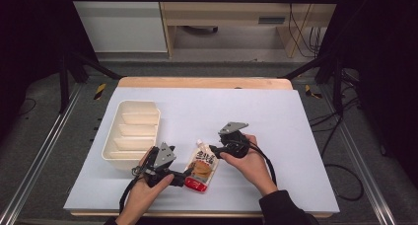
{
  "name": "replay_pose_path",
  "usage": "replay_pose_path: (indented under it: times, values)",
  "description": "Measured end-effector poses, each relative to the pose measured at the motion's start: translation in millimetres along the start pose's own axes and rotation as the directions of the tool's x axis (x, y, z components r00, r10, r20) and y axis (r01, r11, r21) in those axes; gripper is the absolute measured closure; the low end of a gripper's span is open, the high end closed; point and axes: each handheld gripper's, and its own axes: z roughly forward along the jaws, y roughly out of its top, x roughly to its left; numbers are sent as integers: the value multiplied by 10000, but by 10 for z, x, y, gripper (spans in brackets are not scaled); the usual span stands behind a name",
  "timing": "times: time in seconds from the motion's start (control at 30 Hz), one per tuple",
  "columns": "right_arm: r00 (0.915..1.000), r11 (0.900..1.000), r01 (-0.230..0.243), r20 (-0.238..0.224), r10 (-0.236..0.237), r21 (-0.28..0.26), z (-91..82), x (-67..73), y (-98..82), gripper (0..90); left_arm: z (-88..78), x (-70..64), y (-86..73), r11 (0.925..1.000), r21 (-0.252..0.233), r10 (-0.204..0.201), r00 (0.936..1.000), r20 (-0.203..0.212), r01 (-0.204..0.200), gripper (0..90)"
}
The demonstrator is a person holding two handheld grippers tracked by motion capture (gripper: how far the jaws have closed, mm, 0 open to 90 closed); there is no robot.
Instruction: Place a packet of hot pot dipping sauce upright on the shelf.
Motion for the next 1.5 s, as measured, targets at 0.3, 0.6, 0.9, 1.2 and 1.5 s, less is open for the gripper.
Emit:
replay_pose_path:
  times: [0.3,0.6,0.9,1.2,1.5]
  values:
    - [9993,9994,-65,-364,77,328,128,-4,-36,495,1,23,3,10000,68,-36,10000,-58,36,54]
    - [9973,9965,-177,-695,234,814,292,-67,-70,495,4,14,1,9999,138,3,10000,-66,-2,55]
    - [9956,9940,-108,-918,209,1091,336,-32,-89,519,6,8,2,9999,125,35,10000,-2,-35,55]
    - [9913,9980,-186,-1289,262,598,185,25,-51,588,6,5,6,9998,163,86,10000,11,-86,56]
    - [9912,9957,-5,-1321,128,927,155,106,-105,624,8,0,6,9998,182,127,9999,34,-127,57]
